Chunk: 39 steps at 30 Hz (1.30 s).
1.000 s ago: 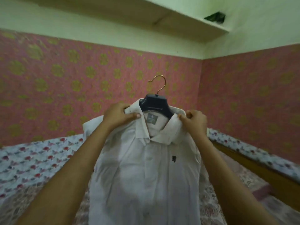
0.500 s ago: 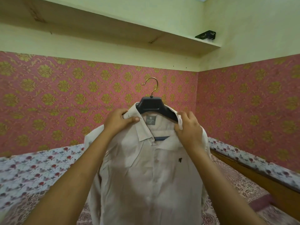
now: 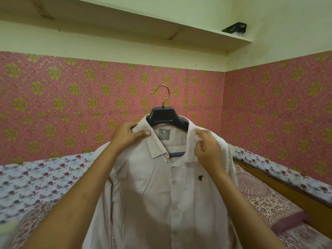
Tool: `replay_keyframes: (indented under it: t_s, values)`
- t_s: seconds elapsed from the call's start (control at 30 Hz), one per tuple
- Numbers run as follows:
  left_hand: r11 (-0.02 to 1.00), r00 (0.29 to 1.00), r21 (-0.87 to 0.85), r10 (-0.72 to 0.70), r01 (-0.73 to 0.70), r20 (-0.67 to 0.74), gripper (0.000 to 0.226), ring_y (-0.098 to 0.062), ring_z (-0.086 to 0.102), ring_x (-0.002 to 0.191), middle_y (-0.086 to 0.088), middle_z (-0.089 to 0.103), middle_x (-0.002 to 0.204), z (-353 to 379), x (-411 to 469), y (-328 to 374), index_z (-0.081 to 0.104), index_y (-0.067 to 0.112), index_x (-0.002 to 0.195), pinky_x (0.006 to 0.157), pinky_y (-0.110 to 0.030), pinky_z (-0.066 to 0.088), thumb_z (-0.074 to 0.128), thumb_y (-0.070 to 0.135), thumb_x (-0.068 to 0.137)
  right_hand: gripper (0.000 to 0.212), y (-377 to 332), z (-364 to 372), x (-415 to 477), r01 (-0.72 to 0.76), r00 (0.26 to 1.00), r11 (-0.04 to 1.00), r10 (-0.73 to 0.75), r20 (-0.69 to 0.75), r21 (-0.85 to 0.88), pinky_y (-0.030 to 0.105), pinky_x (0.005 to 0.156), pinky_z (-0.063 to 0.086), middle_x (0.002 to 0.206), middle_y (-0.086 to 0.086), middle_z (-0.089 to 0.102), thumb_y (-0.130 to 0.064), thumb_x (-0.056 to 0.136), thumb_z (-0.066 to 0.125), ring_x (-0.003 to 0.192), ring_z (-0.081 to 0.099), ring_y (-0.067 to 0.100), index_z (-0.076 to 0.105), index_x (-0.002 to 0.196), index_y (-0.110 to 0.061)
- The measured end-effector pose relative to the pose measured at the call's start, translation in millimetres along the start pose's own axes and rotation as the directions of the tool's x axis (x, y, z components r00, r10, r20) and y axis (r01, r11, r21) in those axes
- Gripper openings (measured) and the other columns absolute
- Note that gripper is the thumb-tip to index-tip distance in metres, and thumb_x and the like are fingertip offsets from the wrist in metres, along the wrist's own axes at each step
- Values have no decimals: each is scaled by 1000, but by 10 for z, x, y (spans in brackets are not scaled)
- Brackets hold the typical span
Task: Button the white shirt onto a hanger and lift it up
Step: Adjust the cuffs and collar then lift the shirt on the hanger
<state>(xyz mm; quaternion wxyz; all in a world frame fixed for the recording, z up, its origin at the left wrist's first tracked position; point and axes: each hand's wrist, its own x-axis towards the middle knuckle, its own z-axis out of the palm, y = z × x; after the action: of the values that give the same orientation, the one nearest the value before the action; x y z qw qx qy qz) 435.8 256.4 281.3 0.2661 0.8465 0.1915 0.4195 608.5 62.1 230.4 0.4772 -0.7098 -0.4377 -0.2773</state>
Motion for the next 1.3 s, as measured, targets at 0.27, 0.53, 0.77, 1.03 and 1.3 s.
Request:
replay_keyframes:
  t_s: [0.27, 0.53, 0.77, 1.03, 1.3]
  values:
    - [996, 995, -77, -38, 45, 97, 44, -13, 51, 56, 7, 56, 58, -121, -19, -185, 61, 22, 63, 54, -27, 35, 66, 63, 47, 37, 134, 47, -4, -61, 998, 985, 55, -43, -162, 35, 82, 35, 106, 12, 58, -33, 86, 59, 97, 50, 28, 61, 117, -13]
    - [993, 983, -114, 3, 18, 184, 40, -14, 62, 62, 9, 65, 63, -352, 6, -422, 69, 22, 71, 57, -30, 43, 71, 59, 53, 19, -70, 112, 160, -155, 987, 985, 151, 51, 81, 40, 72, 48, 91, 7, 66, -28, 84, 65, 79, 57, 19, 69, 90, -11]
    - [985, 977, -174, 32, 6, 212, 60, -15, 60, 63, -8, 64, 74, -521, -1, -555, 65, 0, 86, 56, -27, 42, 75, 51, 55, 28, -446, 283, 239, -97, 961, 985, 56, 272, 142, 29, 74, 41, 97, -5, 60, -36, 91, 52, 88, 54, 13, 60, 109, -16]
    - [996, 975, -88, 16, 3, 223, 65, -12, 48, 57, -2, 53, 65, -619, -79, -737, 62, -1, 79, 56, -27, 33, 72, 58, 55, 51, -473, 425, 32, -69, 950, 963, 143, 277, -260, 33, 57, 33, 63, -2, 50, -64, 82, 48, 66, 49, 23, 49, 72, -14]
    - [994, 981, -99, -17, 37, 193, 8, -12, 63, 80, 2, 69, 83, -856, -124, -986, 71, 10, 86, 72, -27, 49, 71, 14, 79, 76, -310, 322, -49, -65, 976, 948, 125, 177, -311, 37, 64, 44, 75, 7, 64, -80, 68, 34, 70, 58, 27, 58, 81, -10]
